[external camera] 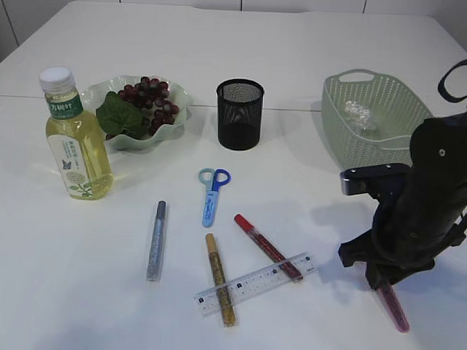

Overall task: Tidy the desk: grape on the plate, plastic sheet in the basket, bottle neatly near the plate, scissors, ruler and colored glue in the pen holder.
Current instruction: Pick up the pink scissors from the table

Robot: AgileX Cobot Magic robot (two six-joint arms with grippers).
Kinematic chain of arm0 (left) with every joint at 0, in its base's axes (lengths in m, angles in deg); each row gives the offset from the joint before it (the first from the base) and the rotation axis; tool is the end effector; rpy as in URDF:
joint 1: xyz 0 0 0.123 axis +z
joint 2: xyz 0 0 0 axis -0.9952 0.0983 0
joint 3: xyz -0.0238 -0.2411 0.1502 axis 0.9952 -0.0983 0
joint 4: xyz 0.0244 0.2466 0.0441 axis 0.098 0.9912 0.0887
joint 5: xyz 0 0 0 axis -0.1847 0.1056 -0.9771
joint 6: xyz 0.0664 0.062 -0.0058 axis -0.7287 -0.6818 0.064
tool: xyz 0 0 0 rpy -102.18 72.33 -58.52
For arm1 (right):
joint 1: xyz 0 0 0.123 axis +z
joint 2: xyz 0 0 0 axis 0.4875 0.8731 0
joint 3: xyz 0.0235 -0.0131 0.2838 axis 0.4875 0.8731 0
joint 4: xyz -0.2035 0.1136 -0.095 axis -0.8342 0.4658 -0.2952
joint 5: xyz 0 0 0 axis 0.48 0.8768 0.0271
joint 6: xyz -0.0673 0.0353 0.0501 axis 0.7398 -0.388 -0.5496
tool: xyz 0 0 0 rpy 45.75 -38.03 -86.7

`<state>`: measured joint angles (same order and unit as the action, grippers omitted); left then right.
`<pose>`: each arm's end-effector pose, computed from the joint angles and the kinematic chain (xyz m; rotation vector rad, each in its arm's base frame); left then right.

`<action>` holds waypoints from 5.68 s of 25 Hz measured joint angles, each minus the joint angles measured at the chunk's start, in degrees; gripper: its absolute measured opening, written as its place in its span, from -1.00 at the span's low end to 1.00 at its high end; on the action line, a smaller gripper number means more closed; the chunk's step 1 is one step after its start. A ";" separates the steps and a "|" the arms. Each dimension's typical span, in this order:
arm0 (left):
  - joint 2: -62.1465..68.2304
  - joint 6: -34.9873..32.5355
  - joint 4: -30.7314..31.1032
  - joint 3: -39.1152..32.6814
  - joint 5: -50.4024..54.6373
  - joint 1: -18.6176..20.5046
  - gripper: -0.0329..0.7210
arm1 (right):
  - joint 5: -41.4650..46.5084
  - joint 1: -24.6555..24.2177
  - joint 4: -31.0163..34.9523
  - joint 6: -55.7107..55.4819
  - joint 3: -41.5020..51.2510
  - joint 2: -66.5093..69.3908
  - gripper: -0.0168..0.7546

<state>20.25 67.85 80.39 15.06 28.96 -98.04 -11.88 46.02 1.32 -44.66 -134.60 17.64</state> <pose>0.1023 -0.0226 0.2831 0.1735 2.8081 -0.0447 0.2973 0.0897 0.1300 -0.3458 3.0272 0.0211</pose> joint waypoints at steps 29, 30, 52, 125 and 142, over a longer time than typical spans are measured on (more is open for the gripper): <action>0.00 0.00 0.00 0.00 0.00 0.00 0.24 | -2.58 0.00 -0.20 0.00 0.00 1.50 -0.39; 0.00 0.00 0.00 0.00 0.00 0.00 0.24 | -2.58 0.00 -0.20 0.00 0.00 1.50 -0.39; 0.00 0.00 0.00 0.00 0.00 0.00 0.24 | -1.37 0.00 -0.20 0.00 -0.62 2.56 -0.37; 0.00 0.00 1.10 0.00 0.00 0.00 0.24 | 9.99 0.00 0.30 -0.66 -2.70 3.39 -0.44; 0.00 0.00 1.10 0.00 0.00 0.00 0.24 | 14.56 0.00 3.29 1.31 -3.42 2.21 -0.44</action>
<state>20.25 67.85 81.49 15.06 28.96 -98.04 2.68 46.02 4.61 -43.35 -138.01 19.85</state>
